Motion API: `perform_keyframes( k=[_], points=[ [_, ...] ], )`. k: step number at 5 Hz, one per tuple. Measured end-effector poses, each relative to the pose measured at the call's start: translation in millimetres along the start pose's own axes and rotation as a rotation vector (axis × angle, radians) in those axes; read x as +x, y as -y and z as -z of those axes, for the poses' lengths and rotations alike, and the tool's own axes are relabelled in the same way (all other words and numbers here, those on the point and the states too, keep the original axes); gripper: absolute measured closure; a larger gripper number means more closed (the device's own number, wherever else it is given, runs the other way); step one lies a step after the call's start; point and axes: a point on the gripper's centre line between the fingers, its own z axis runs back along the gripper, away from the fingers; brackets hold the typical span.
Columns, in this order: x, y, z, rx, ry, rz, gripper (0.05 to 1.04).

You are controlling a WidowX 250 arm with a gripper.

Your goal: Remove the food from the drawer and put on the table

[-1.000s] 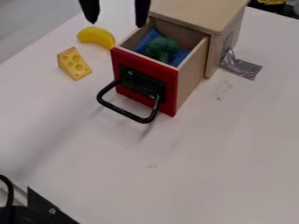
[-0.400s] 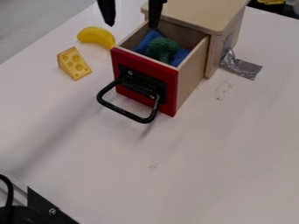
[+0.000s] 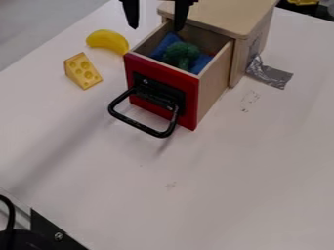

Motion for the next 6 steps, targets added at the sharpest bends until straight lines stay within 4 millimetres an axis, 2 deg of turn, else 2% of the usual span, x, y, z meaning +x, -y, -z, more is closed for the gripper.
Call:
perform_keyframes(
  k=[1, 2, 3, 4, 6],
  points=[
    [9, 4, 5, 0.002, -0.004, -0.015, 0.085],
    [13, 10, 19, 0.01, -0.028, -0.031, 0.085],
    [11, 14, 23, 0.016, -0.037, -0.04, 0.085],
    [8, 27, 22, 0.009, -0.023, -0.031, 0.085],
    [3, 38, 34, 0.026, -0.012, -0.029, 0.085]
  ],
)
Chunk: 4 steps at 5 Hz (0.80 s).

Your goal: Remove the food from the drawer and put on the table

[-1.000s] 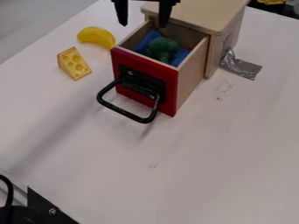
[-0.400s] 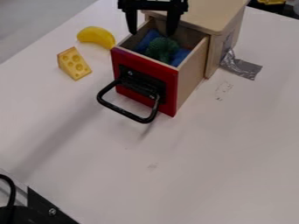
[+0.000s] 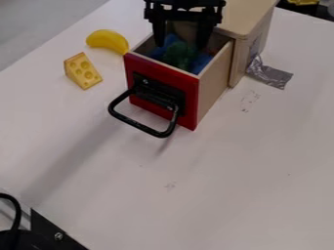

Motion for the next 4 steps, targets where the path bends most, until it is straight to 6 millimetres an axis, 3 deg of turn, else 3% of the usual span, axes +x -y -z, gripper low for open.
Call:
perform_keyframes(
  k=[4],
  points=[
    [3, -7, 22, 0.046, -0.019, -0.003, 0.085]
  ],
)
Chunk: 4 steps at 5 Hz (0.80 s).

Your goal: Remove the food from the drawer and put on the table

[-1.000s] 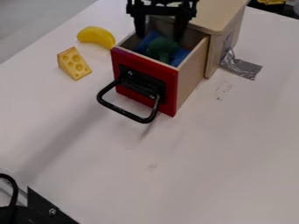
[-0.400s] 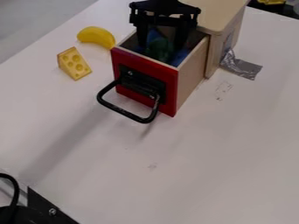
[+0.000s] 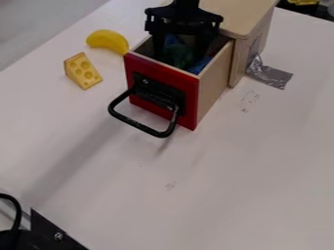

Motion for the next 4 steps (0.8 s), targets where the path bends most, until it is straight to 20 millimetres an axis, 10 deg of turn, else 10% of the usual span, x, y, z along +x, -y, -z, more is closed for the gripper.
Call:
perform_keyframes(
  k=[4],
  points=[
    [14, -11, 11, 0.03, -0.045, -0.029, 0.085]
  ],
)
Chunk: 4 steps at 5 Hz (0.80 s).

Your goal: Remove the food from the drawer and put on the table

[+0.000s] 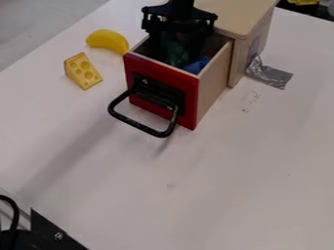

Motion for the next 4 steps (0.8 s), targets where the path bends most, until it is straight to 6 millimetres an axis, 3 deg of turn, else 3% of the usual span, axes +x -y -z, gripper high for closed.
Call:
perform_keyframes(
  k=[2, 4],
  points=[
    [5.8, -7.6, 10.1, 0.015, -0.032, -0.015, 0.125],
    [3.3, -9.1, 7.2, -0.009, -0.037, -0.029, 0.168]
  ],
)
